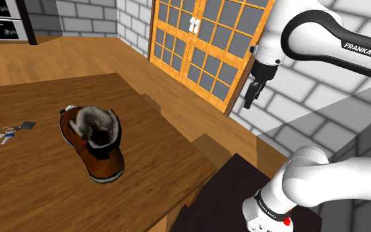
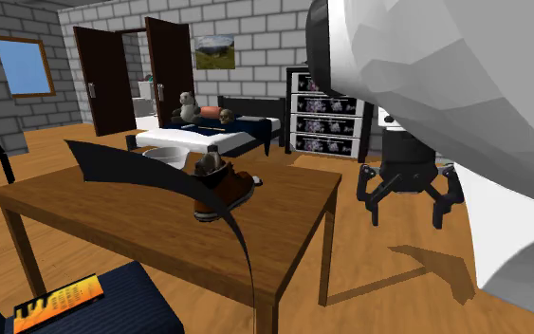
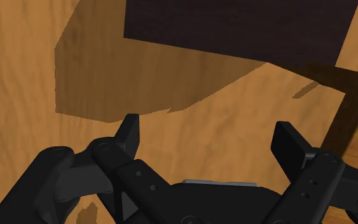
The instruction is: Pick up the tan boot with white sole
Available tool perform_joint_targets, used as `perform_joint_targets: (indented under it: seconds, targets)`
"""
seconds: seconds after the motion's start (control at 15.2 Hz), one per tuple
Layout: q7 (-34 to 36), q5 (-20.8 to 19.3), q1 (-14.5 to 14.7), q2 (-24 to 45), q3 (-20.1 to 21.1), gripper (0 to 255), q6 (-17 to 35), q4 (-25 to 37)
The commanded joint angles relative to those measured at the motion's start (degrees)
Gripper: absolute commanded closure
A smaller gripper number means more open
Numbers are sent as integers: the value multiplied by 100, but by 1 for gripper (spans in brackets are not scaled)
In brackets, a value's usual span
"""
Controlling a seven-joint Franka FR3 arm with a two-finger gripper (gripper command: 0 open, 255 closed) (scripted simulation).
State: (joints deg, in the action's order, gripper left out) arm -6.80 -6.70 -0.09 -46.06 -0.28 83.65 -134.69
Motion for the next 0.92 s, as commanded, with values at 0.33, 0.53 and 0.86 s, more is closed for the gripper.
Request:
perform_joint_targets:
  seconds: [0.33, 0.53, 0.86]
  targets:
    - [269, 347, 282, 531, 424, 0, 415, 274]
    - [420, 509, 431, 878, 676, 0, 648, 494]
    - [666, 691, 645, 1495, 1093, 0, 996, 951]
